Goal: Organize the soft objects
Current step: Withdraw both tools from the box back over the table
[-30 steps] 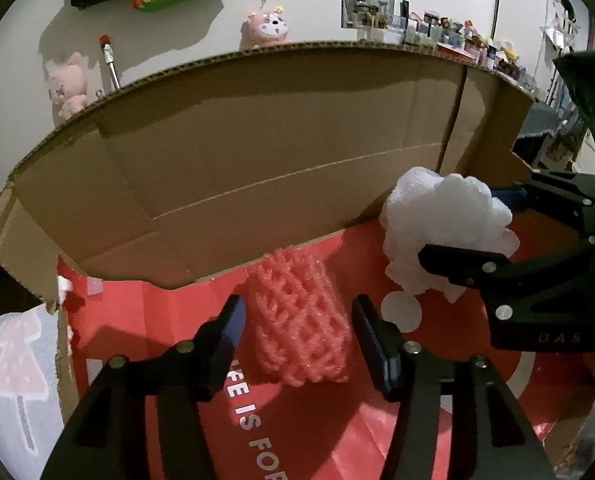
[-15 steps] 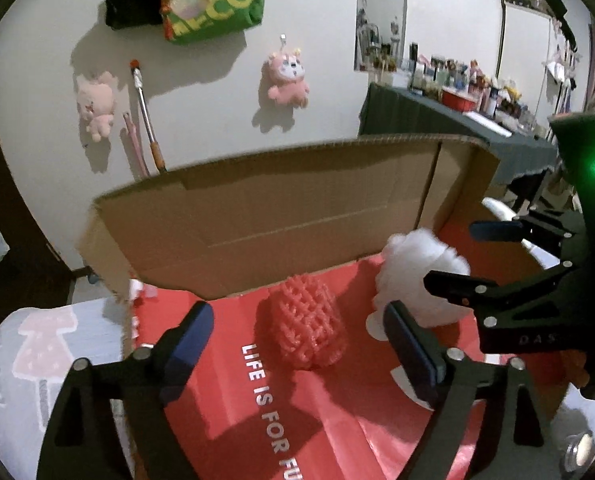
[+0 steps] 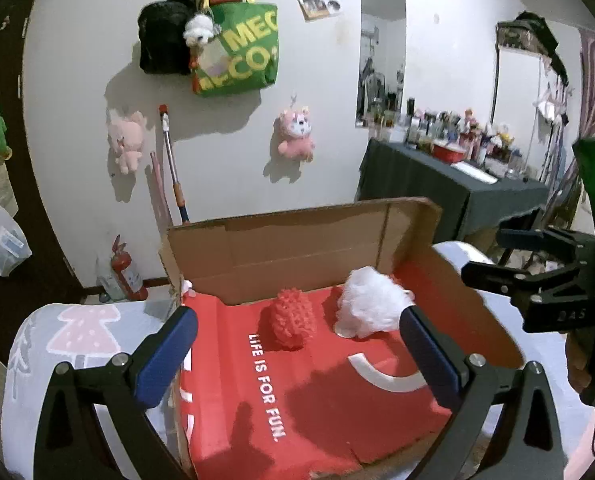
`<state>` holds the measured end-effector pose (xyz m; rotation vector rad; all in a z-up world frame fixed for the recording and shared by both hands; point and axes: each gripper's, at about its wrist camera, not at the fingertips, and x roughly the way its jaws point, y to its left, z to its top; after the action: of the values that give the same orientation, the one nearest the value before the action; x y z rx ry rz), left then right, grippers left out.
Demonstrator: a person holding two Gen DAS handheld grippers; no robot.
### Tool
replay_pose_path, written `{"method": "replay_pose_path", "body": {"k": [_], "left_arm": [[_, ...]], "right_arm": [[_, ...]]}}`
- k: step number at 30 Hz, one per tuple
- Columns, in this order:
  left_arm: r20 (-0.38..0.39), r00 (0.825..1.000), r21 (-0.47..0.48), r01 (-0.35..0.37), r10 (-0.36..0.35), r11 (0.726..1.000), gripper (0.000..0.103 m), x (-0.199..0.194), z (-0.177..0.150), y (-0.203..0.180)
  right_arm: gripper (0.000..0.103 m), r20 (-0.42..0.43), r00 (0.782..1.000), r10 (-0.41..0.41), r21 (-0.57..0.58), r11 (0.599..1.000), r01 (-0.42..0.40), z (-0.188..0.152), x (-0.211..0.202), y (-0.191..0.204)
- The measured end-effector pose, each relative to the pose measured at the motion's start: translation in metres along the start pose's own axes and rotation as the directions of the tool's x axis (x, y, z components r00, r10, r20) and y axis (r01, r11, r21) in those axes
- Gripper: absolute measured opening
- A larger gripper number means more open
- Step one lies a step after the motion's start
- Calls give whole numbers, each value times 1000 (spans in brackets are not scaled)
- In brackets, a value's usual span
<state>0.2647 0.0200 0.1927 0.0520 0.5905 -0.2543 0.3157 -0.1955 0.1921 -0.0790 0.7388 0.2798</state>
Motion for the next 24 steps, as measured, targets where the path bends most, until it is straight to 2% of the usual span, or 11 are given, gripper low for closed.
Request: {"method": "replay_pose_path", "body": {"k": [4,8,13,16,21,24], "left_arm": [[47,999,-15,14,-13,1000,103,-33,-8,-3],[92,996,-5,12,-12,1000,103,-65,-22,-11],[136,991,3,-8,8,1000,103,-95,-45,-20],[155,988,-1,2,-1,1000,103,-114,-64,-27],[177,984,-15,9,-6,1000,103,-138,-98,-38],[195,981,-24,19,-14,1000,103,-153,-119,-45]], "right_arm": [[95,76,997,-27,-22,999,29,-16,-41,6],[95,167,984,-64,-27,997,69,-38,-82,11],[95,244,967,-71,-45,995,85,-73,-126,21],[95,270,960,-73,-58,994,92,-94,-143,31],[95,345,933,-100,-94,986,141,-142,-173,55],[95,367,926,-94,-80,988,132,-166,-185,64]]}}
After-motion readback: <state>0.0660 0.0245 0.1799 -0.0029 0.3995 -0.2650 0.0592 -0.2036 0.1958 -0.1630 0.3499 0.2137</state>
